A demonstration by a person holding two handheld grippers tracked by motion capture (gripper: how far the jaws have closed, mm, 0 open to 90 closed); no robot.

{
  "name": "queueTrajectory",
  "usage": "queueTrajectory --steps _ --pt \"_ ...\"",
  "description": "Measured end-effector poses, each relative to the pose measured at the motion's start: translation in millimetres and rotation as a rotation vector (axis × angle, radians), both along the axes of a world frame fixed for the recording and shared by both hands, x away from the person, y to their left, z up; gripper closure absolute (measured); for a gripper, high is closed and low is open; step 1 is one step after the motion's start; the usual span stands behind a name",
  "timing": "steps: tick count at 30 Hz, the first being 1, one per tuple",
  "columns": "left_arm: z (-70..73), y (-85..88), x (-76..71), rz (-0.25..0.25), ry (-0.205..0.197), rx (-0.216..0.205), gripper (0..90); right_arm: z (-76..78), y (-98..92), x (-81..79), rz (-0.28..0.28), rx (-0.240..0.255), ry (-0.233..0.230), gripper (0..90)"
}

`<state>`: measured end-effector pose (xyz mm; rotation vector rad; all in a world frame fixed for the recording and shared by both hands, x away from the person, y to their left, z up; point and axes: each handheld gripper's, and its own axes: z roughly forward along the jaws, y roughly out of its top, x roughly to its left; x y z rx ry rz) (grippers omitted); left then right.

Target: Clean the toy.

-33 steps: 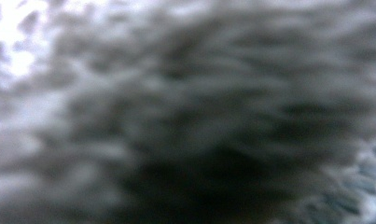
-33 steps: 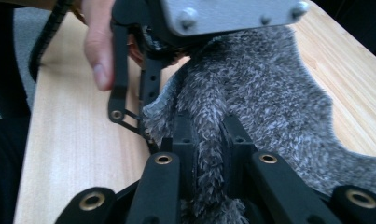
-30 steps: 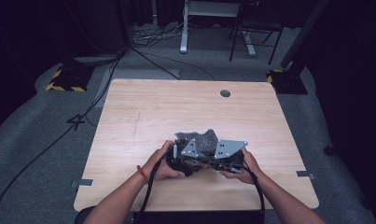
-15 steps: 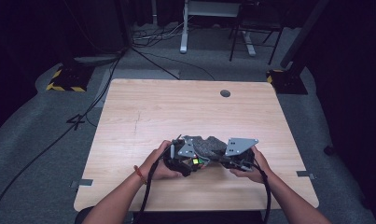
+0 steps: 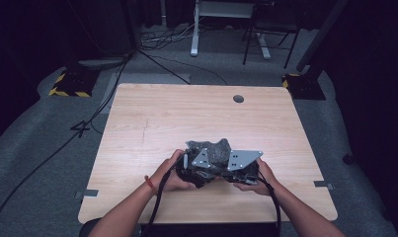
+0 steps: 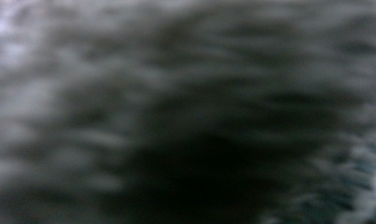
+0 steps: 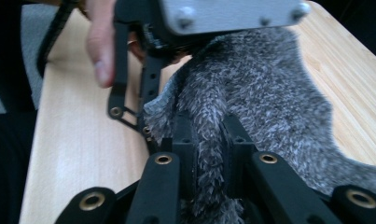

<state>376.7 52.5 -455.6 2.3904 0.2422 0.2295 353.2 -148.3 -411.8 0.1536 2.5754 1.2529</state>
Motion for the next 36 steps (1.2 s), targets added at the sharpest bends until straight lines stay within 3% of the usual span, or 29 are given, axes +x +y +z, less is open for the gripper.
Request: queueTrajectory --steps 4,9,17,23,27,28,32,36 --pt "1.2 1.3 -0.6 -0.004 -0.006 0.006 34.0 -2.8 -13.8 12.3 -0.075 0.015 0.017 79.4" --pt "3.0 3.4 -1.7 -0.004 -0.011 0.001 34.0 -6.2 -29.7 16.7 -0.112 0.005 0.028 79.5" --pt "10.2 14.0 1.0 0.014 -0.019 -0.038 34.0 -11.4 -40.7 15.4 -0.109 -0.018 0.056 79.4" --pt "14.3 16.2 -0.7 0.009 -0.016 -0.09 34.0 -19.9 -48.5 24.1 -0.139 -0.019 0.112 79.4" --pt "13.6 13.4 -1.8 -0.007 -0.02 -0.09 34.0 -21.1 -48.4 25.0 -0.122 0.012 0.141 79.4" --pt "13.1 12.8 -1.9 -0.011 -0.014 -0.096 34.0 -20.9 -46.0 22.4 -0.086 0.034 0.153 79.4" --pt "10.9 11.7 -2.1 -0.018 -0.004 -0.101 33.9 -22.1 -43.3 20.6 -0.06 0.046 0.164 79.4" --pt "11.2 12.1 -2.1 -0.022 -0.007 -0.106 33.7 -20.4 -46.8 21.5 -0.028 0.115 0.189 79.4"
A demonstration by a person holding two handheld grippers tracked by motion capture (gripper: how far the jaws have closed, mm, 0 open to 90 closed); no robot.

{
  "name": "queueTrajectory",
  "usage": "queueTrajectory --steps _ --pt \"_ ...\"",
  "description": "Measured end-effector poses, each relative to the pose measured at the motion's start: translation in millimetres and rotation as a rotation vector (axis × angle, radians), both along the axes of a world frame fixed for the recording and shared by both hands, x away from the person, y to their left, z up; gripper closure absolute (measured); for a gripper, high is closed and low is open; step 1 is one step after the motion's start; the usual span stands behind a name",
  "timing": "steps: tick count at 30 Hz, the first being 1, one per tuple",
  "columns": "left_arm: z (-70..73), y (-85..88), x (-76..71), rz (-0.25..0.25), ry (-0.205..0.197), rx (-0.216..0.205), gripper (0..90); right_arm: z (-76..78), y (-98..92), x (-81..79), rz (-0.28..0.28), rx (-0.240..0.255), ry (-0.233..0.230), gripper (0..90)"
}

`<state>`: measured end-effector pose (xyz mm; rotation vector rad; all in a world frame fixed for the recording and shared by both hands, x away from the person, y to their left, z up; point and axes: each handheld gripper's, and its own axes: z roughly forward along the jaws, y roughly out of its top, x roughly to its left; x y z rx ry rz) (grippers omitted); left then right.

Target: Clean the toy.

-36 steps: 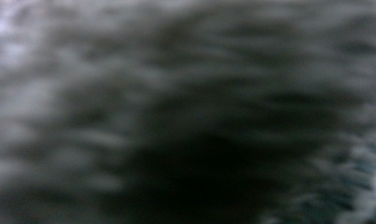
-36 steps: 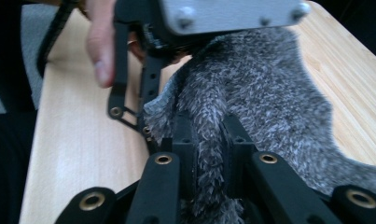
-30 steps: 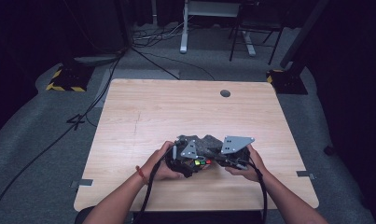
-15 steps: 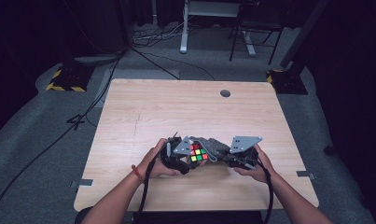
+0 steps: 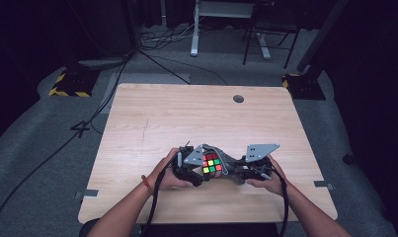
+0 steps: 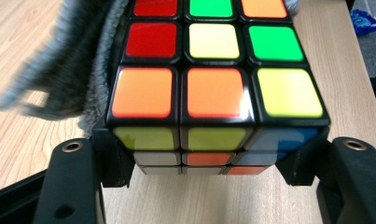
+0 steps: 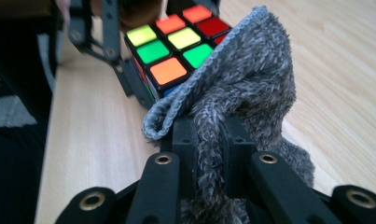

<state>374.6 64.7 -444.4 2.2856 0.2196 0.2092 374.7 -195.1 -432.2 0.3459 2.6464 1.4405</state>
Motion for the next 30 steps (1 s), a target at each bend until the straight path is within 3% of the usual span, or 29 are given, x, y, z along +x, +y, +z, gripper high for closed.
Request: queueTrajectory --steps 10,14,17,20,23,24,26,27,30 --pt "-2.4 -6.6 -0.1 -0.011 -0.011 0.039 33.2 11.1 4.6 -5.9 0.043 0.07 -0.036 79.4" --pt "-4.8 -12.5 -1.5 -0.017 -0.026 0.077 33.1 14.5 11.4 -7.8 0.062 0.085 -0.038 79.4" --pt "-5.0 -10.1 0.4 -0.008 -0.021 0.061 33.2 18.0 17.7 -10.4 0.049 0.06 -0.065 79.4" --pt "-3.2 -9.1 -0.1 -0.001 -0.043 0.064 33.4 18.9 17.4 -9.3 0.028 0.056 -0.063 79.4" --pt "-1.7 -8.0 -1.2 -0.001 -0.04 0.058 33.6 18.1 15.0 -7.1 -0.009 0.005 -0.082 79.4" --pt "0.5 -7.1 -2.1 -0.008 -0.047 0.052 33.6 13.7 9.4 -2.3 -0.042 -0.017 -0.073 79.4" --pt "1.1 -6.6 -2.5 -0.004 -0.051 0.051 33.6 11.0 6.1 0.7 -0.047 -0.013 -0.05 79.5" --pt "2.0 -5.7 -2.2 0.0 -0.054 0.044 33.6 7.5 1.7 3.4 -0.064 -0.042 -0.05 79.5" --pt "4.4 -3.0 -1.1 0.005 -0.055 0.032 33.6 5.7 -1.2 2.6 -0.052 -0.033 -0.038 79.5"
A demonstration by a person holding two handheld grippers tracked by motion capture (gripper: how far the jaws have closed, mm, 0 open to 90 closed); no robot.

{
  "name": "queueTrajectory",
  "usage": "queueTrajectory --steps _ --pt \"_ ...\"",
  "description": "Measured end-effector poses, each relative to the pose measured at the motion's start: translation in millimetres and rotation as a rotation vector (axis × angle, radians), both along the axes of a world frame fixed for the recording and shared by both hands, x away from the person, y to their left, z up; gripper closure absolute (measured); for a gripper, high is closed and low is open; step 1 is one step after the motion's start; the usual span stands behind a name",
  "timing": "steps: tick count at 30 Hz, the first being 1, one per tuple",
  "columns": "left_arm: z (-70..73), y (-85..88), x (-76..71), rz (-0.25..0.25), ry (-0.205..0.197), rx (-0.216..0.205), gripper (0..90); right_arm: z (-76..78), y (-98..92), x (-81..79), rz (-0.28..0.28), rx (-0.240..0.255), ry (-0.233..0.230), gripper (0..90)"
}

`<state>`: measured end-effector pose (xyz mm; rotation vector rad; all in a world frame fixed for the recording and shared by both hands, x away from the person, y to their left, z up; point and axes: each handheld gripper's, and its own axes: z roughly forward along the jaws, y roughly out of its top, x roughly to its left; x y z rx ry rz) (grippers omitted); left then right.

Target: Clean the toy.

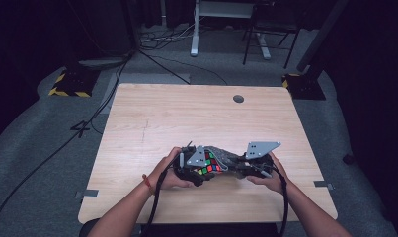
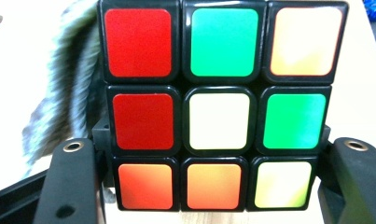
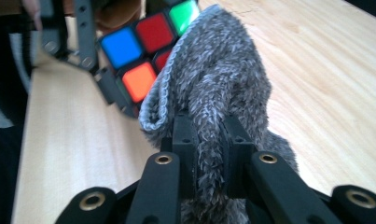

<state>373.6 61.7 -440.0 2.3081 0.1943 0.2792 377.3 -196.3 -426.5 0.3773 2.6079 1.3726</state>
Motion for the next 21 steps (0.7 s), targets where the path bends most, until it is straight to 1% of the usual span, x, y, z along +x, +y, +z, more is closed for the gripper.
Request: queueTrajectory --steps 1,2,3,4,5,6,7,8,9,10,11,12,14,15,16,17,18,19,20,21 --pt "0.4 1.0 1.0 0.008 0.005 -0.001 33.6 0.4 -1.1 -4.5 0.029 0.019 -0.019 79.5" --pt "0.4 1.0 1.0 0.008 0.005 -0.001 33.6 0.4 -1.1 -4.5 0.029 0.019 -0.019 79.5" --pt "0.2 0.9 1.9 0.01 0.007 0.006 33.6 1.6 -0.6 -7.2 0.046 0.031 -0.023 79.5" --pt "-0.7 0.1 2.4 0.012 0.01 0.009 33.6 3.4 1.0 -9.8 0.053 0.026 -0.035 79.5" --pt "-1.4 -0.7 2.5 0.016 0.018 0.007 33.6 7.2 5.0 -13.1 0.073 0.054 -0.037 79.4" --pt "-2.5 -2.4 2.5 0.013 0.024 0.016 33.6 7.2 5.0 -13.1 0.073 0.054 -0.037 79.4" --pt "-5.4 -6.8 1.2 0.005 0.006 0.037 33.5 11.2 11.3 -14.9 0.082 0.063 -0.043 79.4" --pt "-6.4 -8.3 0.6 -0.004 0.004 0.046 33.5 12.7 14.4 -15.4 0.084 0.072 -0.048 79.4" --pt "-6.4 -8.3 0.6 -0.004 0.004 0.046 33.5 13.8 16.8 -15.4 0.087 0.083 -0.046 79.4" --pt "-8.0 -10.2 -1.1 -0.009 -0.007 0.063 33.5 14.6 19.0 -15.4 0.086 0.08 -0.046 79.4" --pt "-8.0 -10.2 -1.1 -0.009 -0.007 0.063 33.6 14.6 19.0 -15.4 0.086 0.08 -0.046 79.4" --pt "-7.3 -9.3 -1.1 -0.012 -0.006 0.058 33.6 15.1 20.7 -14.6 0.067 0.066 -0.06 79.4" --pt "-6.8 -8.8 -1.5 -0.012 -0.004 0.053 33.6 14.6 19.9 -12.8 0.059 0.069 -0.057 79.4" --pt "-5.3 -8.2 -2.4 -0.015 -0.004 0.045 33.7 13.3 17.6 -9.5 0.032 0.054 -0.056 79.4" --pt "-5.3 -8.2 -2.4 -0.015 -0.004 0.045 33.6 13.3 17.6 -9.5 0.032 0.054 -0.056 79.4" --pt "-4.2 -7.7 -2.9 -0.021 -0.006 0.04 33.6 12.2 15.6 -7.8 0.019 0.049 -0.051 79.4" --pt "-3.4 -7.4 -3.4 -0.024 -0.008 0.042 33.7 9.2 11.6 -4.8 0.005 0.035 -0.039 79.4" --pt "-2.7 -6.7 -4.2 -0.024 -0.007 0.039 33.7 9.2 11.6 -4.8 0.005 0.035 -0.039 79.4" --pt "-0.7 -5.2 -5.4 -0.026 -0.013 0.03 33.7 5.6 6.9 -2.4 -0.01 0.014 -0.027 79.4" --pt "-0.7 -5.2 -5.4 -0.026 -0.013 0.03 33.6 5.6 6.9 -2.4 -0.01 0.014 -0.027 79.4"
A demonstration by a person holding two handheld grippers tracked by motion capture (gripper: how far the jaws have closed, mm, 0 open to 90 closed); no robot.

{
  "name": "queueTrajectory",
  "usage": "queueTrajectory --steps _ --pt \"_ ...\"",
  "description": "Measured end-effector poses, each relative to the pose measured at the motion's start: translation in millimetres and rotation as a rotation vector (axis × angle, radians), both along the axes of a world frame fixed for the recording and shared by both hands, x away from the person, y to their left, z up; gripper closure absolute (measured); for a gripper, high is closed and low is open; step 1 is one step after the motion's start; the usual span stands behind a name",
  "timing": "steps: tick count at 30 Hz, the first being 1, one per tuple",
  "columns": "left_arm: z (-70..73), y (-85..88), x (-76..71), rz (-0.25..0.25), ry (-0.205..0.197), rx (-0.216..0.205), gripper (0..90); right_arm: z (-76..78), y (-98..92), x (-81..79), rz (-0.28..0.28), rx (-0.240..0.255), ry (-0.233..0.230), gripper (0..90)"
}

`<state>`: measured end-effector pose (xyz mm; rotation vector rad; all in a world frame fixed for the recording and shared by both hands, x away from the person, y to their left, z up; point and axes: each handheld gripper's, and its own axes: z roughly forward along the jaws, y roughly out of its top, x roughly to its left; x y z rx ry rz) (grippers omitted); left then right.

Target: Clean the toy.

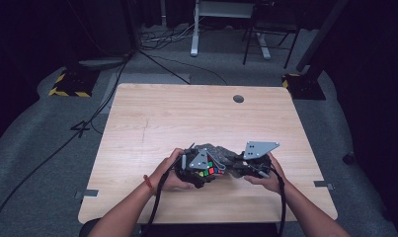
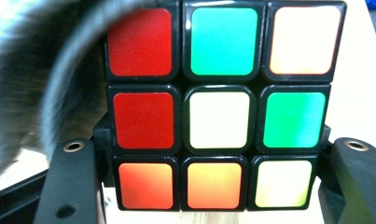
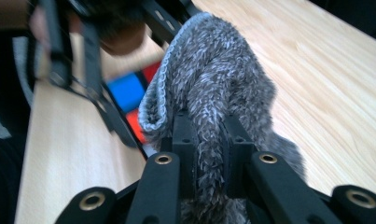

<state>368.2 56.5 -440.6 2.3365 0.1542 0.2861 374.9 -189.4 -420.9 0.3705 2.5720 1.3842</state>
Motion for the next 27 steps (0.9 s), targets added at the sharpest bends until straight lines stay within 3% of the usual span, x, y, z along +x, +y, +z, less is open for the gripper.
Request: queueTrajectory --steps 1,6,13,14,18,20,21,24,27 --pt "1.8 2.0 -1.0 0.006 -0.016 -0.007 33.7 -2.8 -3.1 0.6 0.001 -0.022 0.009 79.4" --pt "4.1 7.5 0.3 0.022 -0.009 -0.028 33.6 -8.0 -4.5 0.9 0.016 -0.029 0.031 79.4" --pt "5.0 8.9 3.1 0.023 0.005 -0.051 33.5 -3.7 -3.3 -1.9 0.031 0.022 0.018 79.4" --pt "4.4 7.5 3.2 0.024 0.001 -0.037 33.5 -1.2 -2.3 -3.4 0.028 0.011 -0.005 79.3" --pt "1.0 3.3 2.4 0.025 -0.003 -0.002 33.6 2.5 -0.4 -6.5 0.041 0.011 -0.02 79.3" --pt "-1.1 -1.2 1.6 0.013 -0.003 0.01 33.6 6.4 2.2 -9.6 0.07 0.035 -0.017 79.3" --pt "-2.2 -3.8 1.2 0.009 -0.009 0.022 33.6 10.1 8.4 -14.5 0.072 0.014 -0.046 79.3" --pt "-4.7 -6.0 1.3 -0.001 0.01 0.012 33.6 12.4 10.5 -15.8 0.072 0.036 -0.055 79.2" --pt "-4.6 -7.9 -1.0 0.005 -0.012 0.037 33.6 11.4 13.5 -11.3 0.005 0.027 -0.1 78.9"
